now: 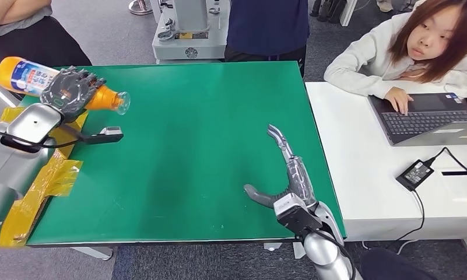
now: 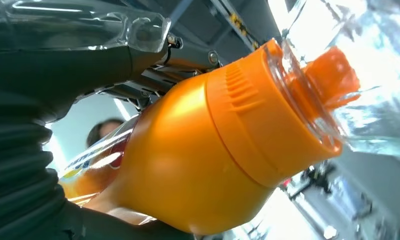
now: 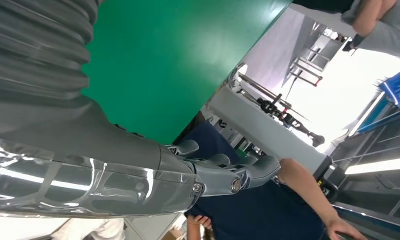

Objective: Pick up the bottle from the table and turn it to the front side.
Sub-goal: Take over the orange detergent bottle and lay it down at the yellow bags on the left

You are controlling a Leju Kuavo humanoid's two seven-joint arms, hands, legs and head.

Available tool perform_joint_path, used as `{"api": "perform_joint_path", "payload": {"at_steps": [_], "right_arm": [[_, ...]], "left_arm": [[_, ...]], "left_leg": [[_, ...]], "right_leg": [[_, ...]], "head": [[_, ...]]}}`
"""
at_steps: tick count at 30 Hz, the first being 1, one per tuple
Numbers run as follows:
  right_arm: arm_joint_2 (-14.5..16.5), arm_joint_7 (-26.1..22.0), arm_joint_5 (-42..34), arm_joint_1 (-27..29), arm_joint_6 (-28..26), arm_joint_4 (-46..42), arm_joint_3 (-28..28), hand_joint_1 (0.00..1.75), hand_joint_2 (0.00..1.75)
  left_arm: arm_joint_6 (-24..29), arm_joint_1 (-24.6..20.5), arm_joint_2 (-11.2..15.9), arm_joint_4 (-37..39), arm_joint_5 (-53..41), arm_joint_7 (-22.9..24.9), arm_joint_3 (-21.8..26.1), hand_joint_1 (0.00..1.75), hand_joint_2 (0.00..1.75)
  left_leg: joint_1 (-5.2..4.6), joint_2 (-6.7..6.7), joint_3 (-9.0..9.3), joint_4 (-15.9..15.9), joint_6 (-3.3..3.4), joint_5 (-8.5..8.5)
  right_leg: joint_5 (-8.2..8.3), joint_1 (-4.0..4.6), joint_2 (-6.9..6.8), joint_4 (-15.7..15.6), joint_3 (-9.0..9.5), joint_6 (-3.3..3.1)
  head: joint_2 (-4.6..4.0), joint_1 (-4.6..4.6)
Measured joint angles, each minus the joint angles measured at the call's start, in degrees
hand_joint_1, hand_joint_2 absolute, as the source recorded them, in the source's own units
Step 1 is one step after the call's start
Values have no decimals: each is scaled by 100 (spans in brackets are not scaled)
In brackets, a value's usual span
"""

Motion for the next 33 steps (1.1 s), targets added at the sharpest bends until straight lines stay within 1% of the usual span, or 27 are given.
{"api": "perform_joint_path", "payload": {"at_steps": [5,9,12,15,20,25,28,33], "right_arm": [[-33,-45,1,164,-31,1,-86,0,175],[-35,-96,43,325,-39,1,-176,0,175],[-34,-111,58,360,-18,2,-227,0,175],[-34,-104,78,361,22,3,-285,0,175],[-34,-92,80,362,38,3,-358,0,175],[-34,-107,55,350,98,16,-375,0,175],[-34,-114,46,333,115,26,-375,0,175],[-35,-98,44,346,108,-19,-375,0,175]], "left_arm": [[-14,358,561,-5,151,-36,70,175,175],[-27,748,996,-65,273,-53,278,175,175],[-67,979,1228,-115,300,-55,431,175,175],[-184,1135,1379,-133,315,-64,597,175,175],[-247,1214,1459,-115,294,-107,808,175,175],[-224,1222,1430,22,305,-215,917,175,175],[-182,1237,1345,160,352,-328,952,175,175],[-166,1282,1085,457,378,-420,999,175,175]], "left_leg": [[0,0,-1,0,0,0],[0,0,-1,0,-1,-1],[0,-3,-3,0,-1,-1],[0,-3,-3,0,-1,0],[0,-7,-4,1,-1,1],[0,-6,-3,2,-1,0],[0,-8,-3,2,-1,0],[0,-7,-3,2,-1,0]], "right_leg": [[-1,0,0,0,1,-1],[-2,0,1,-2,-3,-2],[-3,0,-6,-3,-3,-2],[-2,0,-6,-3,-2,-2],[0,0,-10,-3,1,-2],[1,-1,-8,-3,1,-2],[1,-1,-11,-4,1,-3],[1,0,-10,-4,0,-3]], "head": [[0,1],[0,1],[0,2],[0,2],[0,3],[0,2],[0,2],[0,2]]}}
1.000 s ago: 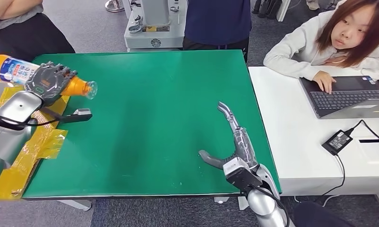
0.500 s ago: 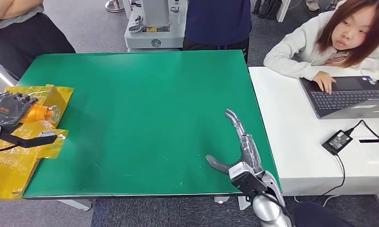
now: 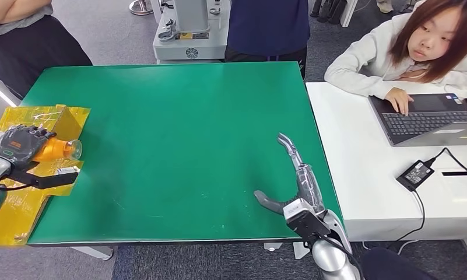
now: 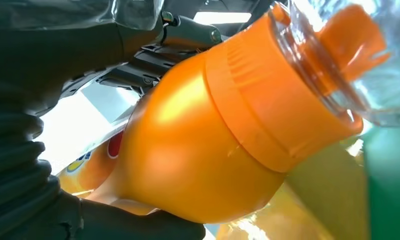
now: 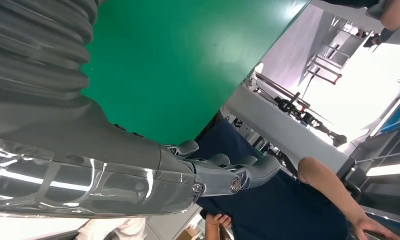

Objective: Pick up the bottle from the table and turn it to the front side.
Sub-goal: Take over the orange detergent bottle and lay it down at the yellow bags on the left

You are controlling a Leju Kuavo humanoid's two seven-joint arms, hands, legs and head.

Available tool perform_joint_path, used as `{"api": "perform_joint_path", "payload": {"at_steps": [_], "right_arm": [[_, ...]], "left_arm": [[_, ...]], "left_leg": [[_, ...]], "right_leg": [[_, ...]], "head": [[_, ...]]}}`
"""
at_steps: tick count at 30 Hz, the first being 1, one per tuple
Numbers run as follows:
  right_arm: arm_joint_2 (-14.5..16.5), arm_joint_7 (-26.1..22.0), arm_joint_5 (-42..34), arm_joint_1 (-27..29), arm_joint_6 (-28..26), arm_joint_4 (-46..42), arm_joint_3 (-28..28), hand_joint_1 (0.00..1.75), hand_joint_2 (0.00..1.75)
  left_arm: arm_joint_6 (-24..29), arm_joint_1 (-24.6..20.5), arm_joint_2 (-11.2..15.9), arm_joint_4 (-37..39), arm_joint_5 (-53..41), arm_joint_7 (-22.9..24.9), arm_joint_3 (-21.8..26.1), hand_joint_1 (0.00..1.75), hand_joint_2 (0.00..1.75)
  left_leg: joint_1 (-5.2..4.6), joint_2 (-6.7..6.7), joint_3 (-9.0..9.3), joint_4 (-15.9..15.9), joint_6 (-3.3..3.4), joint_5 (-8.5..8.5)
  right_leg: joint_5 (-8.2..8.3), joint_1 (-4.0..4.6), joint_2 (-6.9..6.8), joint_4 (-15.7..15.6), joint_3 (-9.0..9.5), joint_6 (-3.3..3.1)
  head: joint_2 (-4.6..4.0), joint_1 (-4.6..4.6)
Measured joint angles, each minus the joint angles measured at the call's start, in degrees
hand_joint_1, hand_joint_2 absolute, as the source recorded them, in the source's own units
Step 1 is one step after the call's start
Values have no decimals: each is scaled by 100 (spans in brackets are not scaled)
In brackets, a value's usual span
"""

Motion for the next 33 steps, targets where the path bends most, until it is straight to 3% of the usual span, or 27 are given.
{"api": "perform_joint_path", "payload": {"at_steps": [7,19,23,33], "right_arm": [[-1,9,0,18,-4,-34,0,0,175],[-1,43,-1,50,-11,-38,0,0,175],[-10,103,5,117,-16,-63,0,0,175],[-27,130,62,277,-1,-82,-6,0,175]], "left_arm": [[1,12,-225,279,-9,-25,33,175,175],[-61,20,-371,498,0,-51,48,175,175],[-518,81,-561,887,92,67,89,175,175],[-872,305,-549,1186,374,233,455,175,175]], "left_leg": [[0,0,0,0,0,0],[0,0,0,0,0,0],[0,2,-1,0,0,0],[0,1,1,-3,-1,-1]], "right_leg": [[0,0,1,0,0,0],[0,0,0,0,-1,0],[0,0,2,0,0,0],[-1,0,0,1,2,-1]], "head": [[0,0],[0,0],[0,0],[0,0]]}}
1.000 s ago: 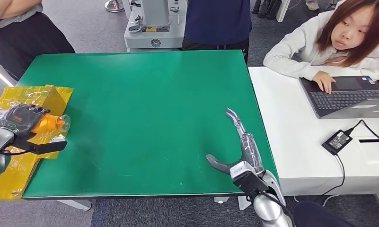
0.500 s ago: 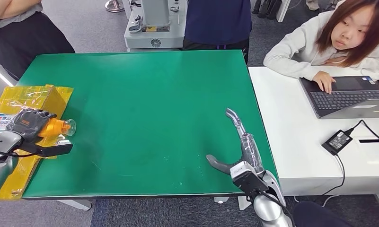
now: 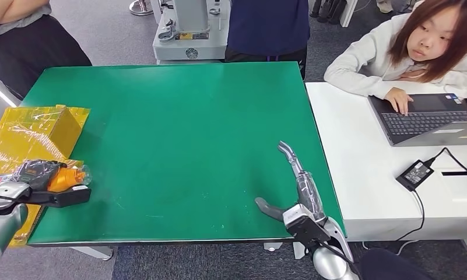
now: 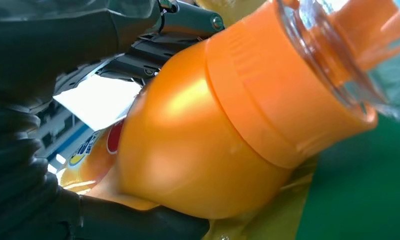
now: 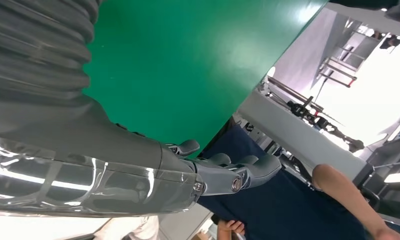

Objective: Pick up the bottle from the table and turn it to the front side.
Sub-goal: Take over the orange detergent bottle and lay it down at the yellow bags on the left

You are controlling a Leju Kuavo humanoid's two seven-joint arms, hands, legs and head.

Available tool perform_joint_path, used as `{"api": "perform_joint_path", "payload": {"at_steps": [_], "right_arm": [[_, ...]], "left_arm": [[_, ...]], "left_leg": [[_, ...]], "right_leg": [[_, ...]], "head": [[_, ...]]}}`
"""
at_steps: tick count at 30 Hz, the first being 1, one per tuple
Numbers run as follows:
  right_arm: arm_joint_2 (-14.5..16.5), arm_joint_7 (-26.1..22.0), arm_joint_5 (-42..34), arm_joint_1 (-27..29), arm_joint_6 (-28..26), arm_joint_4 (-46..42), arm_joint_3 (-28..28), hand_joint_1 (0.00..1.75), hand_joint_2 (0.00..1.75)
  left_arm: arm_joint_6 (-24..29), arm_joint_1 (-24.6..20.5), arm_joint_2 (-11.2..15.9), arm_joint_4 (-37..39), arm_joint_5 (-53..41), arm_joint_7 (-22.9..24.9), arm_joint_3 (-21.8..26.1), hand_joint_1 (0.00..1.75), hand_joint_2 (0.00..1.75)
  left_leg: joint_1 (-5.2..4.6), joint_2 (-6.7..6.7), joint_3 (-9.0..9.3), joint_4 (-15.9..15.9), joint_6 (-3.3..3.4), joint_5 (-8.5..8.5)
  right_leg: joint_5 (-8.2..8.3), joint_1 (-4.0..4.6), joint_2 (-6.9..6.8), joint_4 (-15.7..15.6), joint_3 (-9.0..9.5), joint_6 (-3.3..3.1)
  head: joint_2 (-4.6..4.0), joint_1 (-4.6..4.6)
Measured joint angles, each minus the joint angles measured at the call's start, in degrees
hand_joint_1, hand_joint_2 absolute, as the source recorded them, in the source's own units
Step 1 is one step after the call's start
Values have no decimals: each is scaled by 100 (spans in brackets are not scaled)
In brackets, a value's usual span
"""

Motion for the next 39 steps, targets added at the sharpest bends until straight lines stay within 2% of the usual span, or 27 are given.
{"api": "perform_joint_path", "payload": {"at_steps": [4,8,9,21,31,36,39], "right_arm": [[0,33,53,27,88,-23,-21,0,175],[0,54,57,-24,165,-25,-25,0,175],[0,57,57,-41,172,-25,-25,0,175],[-2,90,56,-114,212,-22,-22,0,175],[-24,128,-14,-209,185,60,-7,0,175],[-39,142,-49,-198,144,65,-7,0,175],[-43,143,-58,-187,140,66,-7,0,175]], "left_arm": [[-93,8,-12,44,62,89,100,171,175],[-71,34,-29,74,107,125,196,5,175],[-42,53,-33,79,115,125,218,0,175],[283,227,-65,96,107,90,448,0,175],[786,309,-239,96,37,-6,571,0,175],[916,329,-443,96,481,-257,874,0,175],[1016,421,-541,96,1114,-590,1204,0,175]], "left_leg": [[0,3,5,0,0,0],[-1,2,9,0,-1,1],[-1,2,10,0,-1,1],[-1,0,14,-2,-2,2],[-2,-17,16,-2,-4,4],[-2,-33,16,-2,-4,8],[-2,-27,17,-2,-5,9]], "right_leg": [[1,-1,2,2,3,-1],[1,-1,2,5,5,-1],[1,-1,2,5,6,-1],[1,-1,0,6,9,-2],[0,-2,-19,4,16,-1],[0,-3,-39,3,24,0],[1,-2,-31,3,22,-1]], "head": [[0,0],[0,0],[0,0],[0,0],[0,-1],[1,0],[1,0]]}}
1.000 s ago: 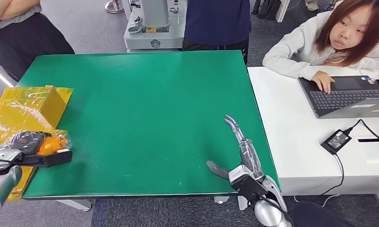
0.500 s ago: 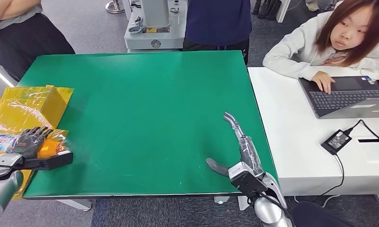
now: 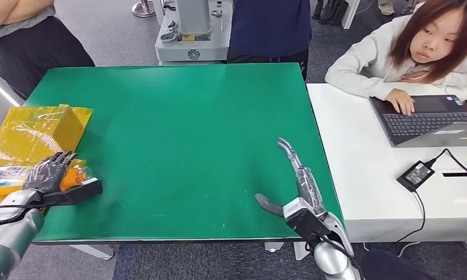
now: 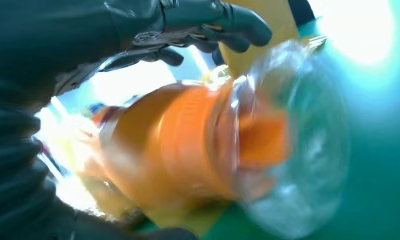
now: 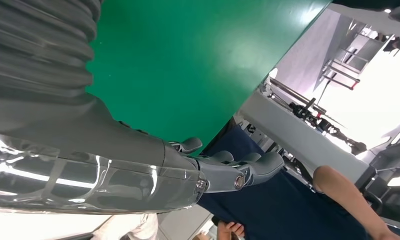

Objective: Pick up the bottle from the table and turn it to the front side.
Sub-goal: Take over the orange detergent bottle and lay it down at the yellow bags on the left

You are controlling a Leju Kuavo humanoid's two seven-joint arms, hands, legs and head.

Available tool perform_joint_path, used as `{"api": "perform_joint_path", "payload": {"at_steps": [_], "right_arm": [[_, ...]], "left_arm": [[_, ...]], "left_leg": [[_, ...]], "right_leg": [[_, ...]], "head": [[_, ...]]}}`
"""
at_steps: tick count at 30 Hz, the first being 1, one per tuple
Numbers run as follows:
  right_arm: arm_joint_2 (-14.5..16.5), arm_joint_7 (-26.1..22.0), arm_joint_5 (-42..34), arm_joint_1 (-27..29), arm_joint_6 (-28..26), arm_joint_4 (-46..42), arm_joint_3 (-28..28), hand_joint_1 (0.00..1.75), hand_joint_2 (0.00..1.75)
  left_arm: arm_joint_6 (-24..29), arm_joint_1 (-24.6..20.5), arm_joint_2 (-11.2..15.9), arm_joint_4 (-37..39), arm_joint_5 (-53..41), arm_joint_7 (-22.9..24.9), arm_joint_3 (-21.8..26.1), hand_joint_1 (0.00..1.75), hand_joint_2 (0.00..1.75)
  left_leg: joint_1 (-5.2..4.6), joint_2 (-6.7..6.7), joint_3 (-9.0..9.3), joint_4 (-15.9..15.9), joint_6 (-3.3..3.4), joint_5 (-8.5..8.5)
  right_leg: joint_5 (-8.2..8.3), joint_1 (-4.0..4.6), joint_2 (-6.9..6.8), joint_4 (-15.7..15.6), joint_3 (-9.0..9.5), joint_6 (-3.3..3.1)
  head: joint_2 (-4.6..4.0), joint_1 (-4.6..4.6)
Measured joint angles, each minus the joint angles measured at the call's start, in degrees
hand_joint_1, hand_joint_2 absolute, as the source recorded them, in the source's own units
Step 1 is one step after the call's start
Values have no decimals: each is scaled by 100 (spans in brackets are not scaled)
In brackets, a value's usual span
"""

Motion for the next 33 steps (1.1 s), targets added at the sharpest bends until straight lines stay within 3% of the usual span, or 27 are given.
{"api": "perform_joint_path", "payload": {"at_steps": [9,16,26,28,33], "right_arm": [[-8,-13,-31,3,61,21,-1,0,175],[-20,-45,-93,22,111,54,-8,0,175],[-29,-36,-105,143,96,-11,-54,0,175],[-42,-23,-105,196,92,-59,-78,0,175],[-51,8,-108,286,95,-143,-140,0,175]], "left_arm": [[323,352,-141,0,1348,-706,1246,0,175],[612,530,-135,-2,1673,-854,2083,0,175],[1171,590,-113,-2,1491,-775,2524,0,175],[1382,588,-126,-16,1729,-983,2658,0,175],[1672,629,-294,-289,2865,-2182,3235,0,175]], "left_leg": [[2,14,-8,1,-3,-2],[2,17,-12,1,-3,-3],[2,16,-12,1,-3,-2],[2,16,-12,2,-3,-3],[1,16,-12,2,-2,-3]], "right_leg": [[1,2,20,0,-15,-2],[0,2,23,-1,-21,-1],[0,2,22,-1,-21,-1],[0,2,23,-2,-23,-1],[0,1,23,-4,-23,-1]], "head": [[-1,0],[-1,0],[-1,0],[-1,0],[-1,-1]]}}
